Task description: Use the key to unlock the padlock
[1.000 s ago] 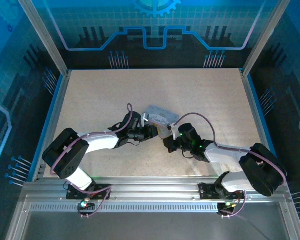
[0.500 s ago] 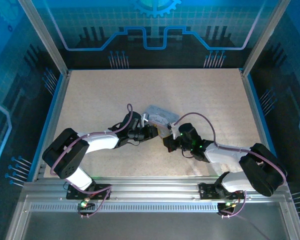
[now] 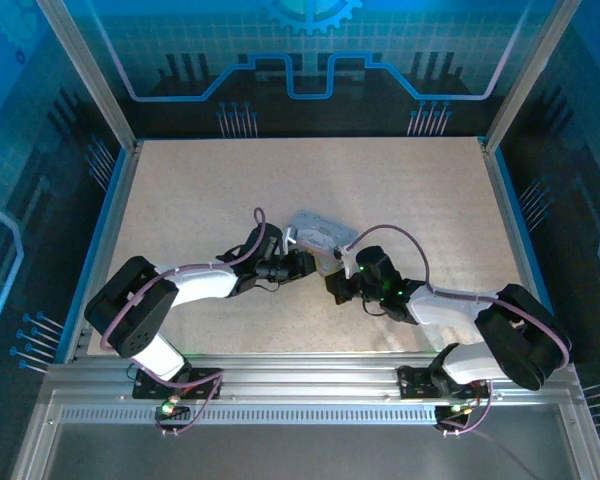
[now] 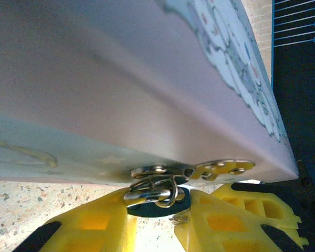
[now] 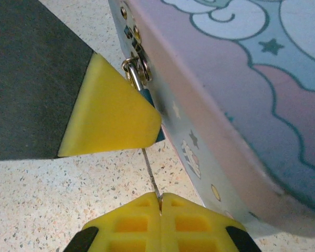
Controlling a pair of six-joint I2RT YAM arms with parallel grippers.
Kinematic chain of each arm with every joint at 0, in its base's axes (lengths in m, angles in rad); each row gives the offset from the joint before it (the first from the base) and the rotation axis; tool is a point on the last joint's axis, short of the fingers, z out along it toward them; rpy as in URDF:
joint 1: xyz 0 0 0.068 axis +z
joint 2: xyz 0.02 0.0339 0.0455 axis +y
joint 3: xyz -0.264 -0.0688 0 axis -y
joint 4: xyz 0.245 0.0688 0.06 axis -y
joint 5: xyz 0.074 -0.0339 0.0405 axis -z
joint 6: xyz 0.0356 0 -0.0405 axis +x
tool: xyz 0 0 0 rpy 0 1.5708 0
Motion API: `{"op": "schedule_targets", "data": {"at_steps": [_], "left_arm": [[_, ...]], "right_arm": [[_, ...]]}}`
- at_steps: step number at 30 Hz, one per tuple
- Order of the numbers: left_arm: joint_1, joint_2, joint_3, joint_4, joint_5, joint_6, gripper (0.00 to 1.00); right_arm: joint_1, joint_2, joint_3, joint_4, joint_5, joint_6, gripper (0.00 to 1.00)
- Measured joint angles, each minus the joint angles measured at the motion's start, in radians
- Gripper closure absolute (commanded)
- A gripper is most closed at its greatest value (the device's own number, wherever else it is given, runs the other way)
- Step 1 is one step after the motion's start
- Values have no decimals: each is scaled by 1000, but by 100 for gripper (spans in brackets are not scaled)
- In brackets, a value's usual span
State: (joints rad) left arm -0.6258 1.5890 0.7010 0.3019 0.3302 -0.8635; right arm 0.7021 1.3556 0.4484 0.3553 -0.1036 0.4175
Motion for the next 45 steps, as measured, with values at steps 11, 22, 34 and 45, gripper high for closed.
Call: {"op": "schedule_targets", "data": {"at_steps": [11,22,34,45], "left_arm": [[0,0,0,-6,0,0,74],[0,0,0,-10,-2,0,74],[0,0,0,-10,-15,-2,74],[1,-1,0,-10,-23,-3,74]], "right_arm": [[0,4,0,-23,18,0,100],[0,19,5,-13,15,0,100],[0,36,15,21,-1,0,100],[2,57,19,46,7,-1,100]]}}
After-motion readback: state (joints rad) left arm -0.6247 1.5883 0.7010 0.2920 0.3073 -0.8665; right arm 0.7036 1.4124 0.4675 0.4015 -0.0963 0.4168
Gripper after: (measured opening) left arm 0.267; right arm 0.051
